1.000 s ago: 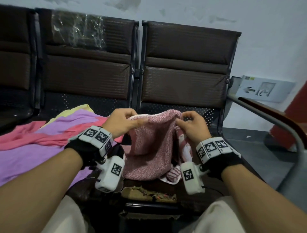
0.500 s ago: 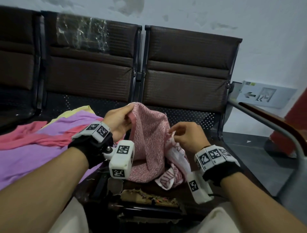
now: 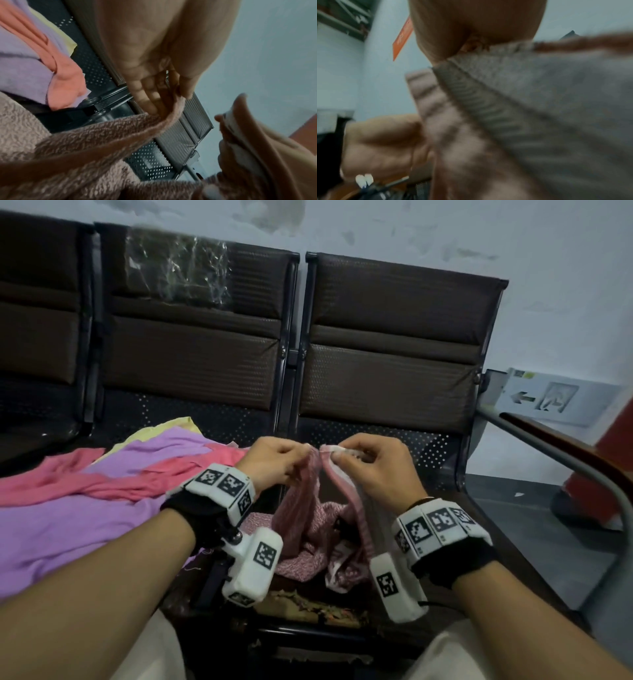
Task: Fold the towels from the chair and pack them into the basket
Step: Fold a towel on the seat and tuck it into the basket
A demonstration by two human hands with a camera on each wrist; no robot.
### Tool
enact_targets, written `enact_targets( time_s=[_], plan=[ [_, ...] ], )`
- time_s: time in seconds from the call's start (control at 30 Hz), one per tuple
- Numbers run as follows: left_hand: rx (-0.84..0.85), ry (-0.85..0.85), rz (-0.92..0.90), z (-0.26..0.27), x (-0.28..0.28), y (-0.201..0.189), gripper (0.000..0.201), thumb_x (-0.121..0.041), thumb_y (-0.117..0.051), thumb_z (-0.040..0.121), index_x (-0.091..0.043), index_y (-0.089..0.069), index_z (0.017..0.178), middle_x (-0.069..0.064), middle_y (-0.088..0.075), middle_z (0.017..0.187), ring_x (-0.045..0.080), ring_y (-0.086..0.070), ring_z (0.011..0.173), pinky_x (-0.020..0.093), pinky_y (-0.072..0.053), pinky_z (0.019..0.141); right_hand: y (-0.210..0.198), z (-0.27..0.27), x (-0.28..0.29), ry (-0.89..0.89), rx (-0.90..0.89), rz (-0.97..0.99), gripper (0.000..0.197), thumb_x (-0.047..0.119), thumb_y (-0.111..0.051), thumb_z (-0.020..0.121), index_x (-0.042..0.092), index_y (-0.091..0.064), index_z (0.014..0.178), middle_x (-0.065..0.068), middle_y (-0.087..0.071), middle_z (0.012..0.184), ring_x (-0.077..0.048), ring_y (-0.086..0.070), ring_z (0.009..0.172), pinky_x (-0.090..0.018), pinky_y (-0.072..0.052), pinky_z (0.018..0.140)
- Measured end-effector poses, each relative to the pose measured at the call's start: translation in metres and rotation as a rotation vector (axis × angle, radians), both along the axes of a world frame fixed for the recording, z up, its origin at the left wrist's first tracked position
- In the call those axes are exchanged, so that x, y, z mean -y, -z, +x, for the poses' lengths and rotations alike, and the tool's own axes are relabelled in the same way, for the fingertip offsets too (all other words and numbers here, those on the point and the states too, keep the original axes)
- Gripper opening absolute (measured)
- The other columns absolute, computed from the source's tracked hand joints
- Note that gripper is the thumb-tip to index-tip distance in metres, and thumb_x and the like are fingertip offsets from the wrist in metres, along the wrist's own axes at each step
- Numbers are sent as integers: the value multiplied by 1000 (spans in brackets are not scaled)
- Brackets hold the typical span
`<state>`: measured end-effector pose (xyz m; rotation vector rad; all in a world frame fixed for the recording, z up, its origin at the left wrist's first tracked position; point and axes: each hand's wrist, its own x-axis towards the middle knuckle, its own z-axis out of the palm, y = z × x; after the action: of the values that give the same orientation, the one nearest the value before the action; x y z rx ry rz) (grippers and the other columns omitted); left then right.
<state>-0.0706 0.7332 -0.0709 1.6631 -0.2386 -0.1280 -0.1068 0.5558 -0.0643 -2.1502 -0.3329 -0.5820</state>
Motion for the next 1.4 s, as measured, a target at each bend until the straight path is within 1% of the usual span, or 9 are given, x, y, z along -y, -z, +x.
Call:
enact_targets(
  time_s=[0.2, 0.43, 0.53, 0.7, 1.03, 1.2, 1.27, 1.33, 1.4],
  plan=[
    [21, 148, 1, -5, 0, 4, 12, -15, -60, 90, -8, -69, 93, 18, -69, 88, 27, -65, 81, 33, -56, 77, 3, 1, 0, 74, -57, -87, 14, 36, -74, 75, 29, -68, 65, 11, -67, 62, 3, -61, 62, -6, -41, 54],
    [-1, 193, -20, -9, 3, 2, 33, -44, -61, 80, -13, -73, 84, 9, -68, 80, 16, -62, 74, 30, -53, 75, 4, 1, 0, 66, -85, -125, 16, 37, -74, 78, 27, -67, 67, 10, -65, 64, 3, -58, 61, -8, -40, 54],
    [141, 211, 113, -10, 0, 3, 18, -28, -64, 85, -15, -73, 93, 6, -71, 85, 10, -63, 74, 23, -53, 70, 4, 0, 3, 44, -100, -113, 17, 41, -74, 78, 30, -67, 67, 12, -65, 64, 6, -58, 63, -8, -40, 55],
    [199, 84, 81, -6, -4, -1, 17, -20, -54, 94, -14, -68, 87, 7, -63, 78, 22, -54, 73, 39, -46, 72, 8, 2, 13, 2, -173, -141, 17, 36, -69, 83, 27, -67, 69, 11, -66, 64, 0, -59, 62, -19, -45, 60],
    [139, -283, -158, -2, -56, -9, 31, -24, -40, 100, -16, -54, 73, 9, -55, 80, 21, -52, 76, 31, -44, 68, 22, 11, 17, 102, -364, -574, 17, 10, -51, 82, 24, -52, 72, -5, -65, 84, -25, -60, 87, -28, -39, 70],
    [-5, -481, -337, 10, -81, -13, 33, -24, -38, 101, -11, -55, 76, 10, -58, 81, 25, -55, 86, 42, -49, 84, 23, 5, 34, 236, -407, -525, 24, 44, -65, 83, 20, -69, 83, -1, -70, 81, -22, -64, 87, -35, -50, 81],
    [-10, -555, -175, 17, -90, -13, 36, -25, -37, 101, 2, -58, 95, 23, -60, 100, 33, -56, 102, 50, -44, 101, 22, -1, 42, 227, -454, -538, 42, 64, -64, 75, 24, -70, 85, 6, -69, 77, -16, -63, 84, -37, -49, 87],
    [-17, -561, 59, 21, -93, -13, 46, -27, -32, 101, 10, -51, 120, 30, -53, 125, 41, -51, 118, 51, -40, 104, 20, -8, 49, 218, -480, -584, 58, 78, -56, 67, 23, -68, 82, 10, -68, 73, -12, -62, 81, -37, -44, 91],
    [-2, -542, 182, 20, -91, -13, 47, -26, -30, 102, 11, -47, 126, 32, -49, 130, 43, -48, 121, 49, -40, 103, 17, -15, 56, 219, -479, -585, 70, 84, -46, 64, 20, -67, 82, 7, -68, 73, -11, -61, 80, -39, -39, 93]
  ],
)
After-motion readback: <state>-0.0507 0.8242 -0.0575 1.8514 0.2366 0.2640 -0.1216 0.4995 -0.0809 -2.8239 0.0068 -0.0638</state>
